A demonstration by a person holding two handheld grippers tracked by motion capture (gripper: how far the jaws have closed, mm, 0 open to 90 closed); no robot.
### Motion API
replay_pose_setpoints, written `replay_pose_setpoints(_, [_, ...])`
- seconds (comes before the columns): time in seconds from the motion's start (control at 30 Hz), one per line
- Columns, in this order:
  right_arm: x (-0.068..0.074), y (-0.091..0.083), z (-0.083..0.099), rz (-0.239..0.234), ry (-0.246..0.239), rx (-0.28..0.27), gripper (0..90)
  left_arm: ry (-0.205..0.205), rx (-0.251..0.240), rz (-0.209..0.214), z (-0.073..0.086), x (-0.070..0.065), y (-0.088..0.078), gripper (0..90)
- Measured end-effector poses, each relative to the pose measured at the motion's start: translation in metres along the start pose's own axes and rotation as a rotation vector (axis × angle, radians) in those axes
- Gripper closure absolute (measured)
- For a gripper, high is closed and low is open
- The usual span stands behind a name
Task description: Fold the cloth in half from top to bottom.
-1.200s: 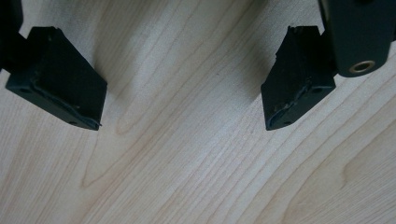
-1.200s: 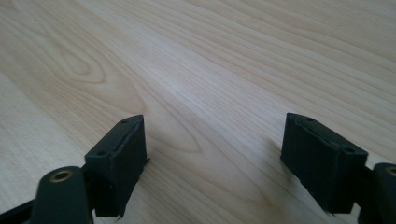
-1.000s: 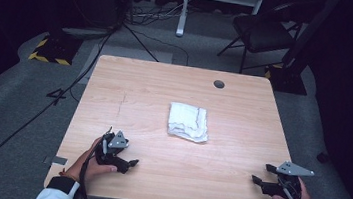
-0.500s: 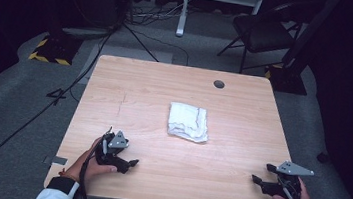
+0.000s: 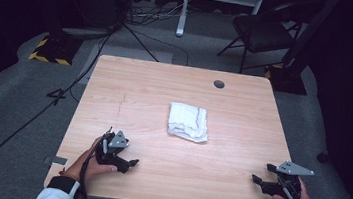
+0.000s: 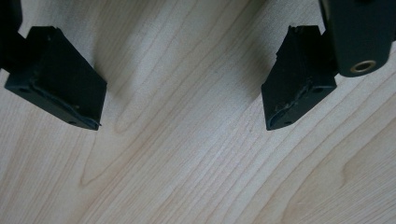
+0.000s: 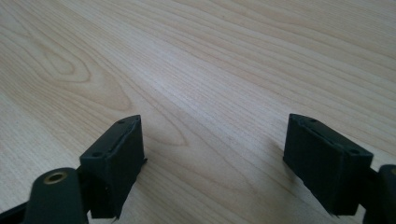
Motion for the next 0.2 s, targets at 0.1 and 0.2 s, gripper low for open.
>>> replay_pose_setpoints(0.1, [-0.0002,0.0001,-0.0001,0.001,0.003,0.000,20.6,-0.002,0.002,0.000,0.0001,0.0000,0.0000,14.2])
replay_pose_setpoints(0.2, [-0.0004,0.0001,-0.0001,0.001,0.003,0.000,20.6,-0.002,0.002,-0.003,-0.0001,0.0004,0.0001,14.1])
Point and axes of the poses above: each handheld gripper's, and its own axes: y roughly forward along the jaws, z roughly out of its underside, x roughly to its left, the point moved 5 cm from there along y, roughly forward along the jaws, and after that the axes turned 2 degrees about y, right-handed, at the moved point
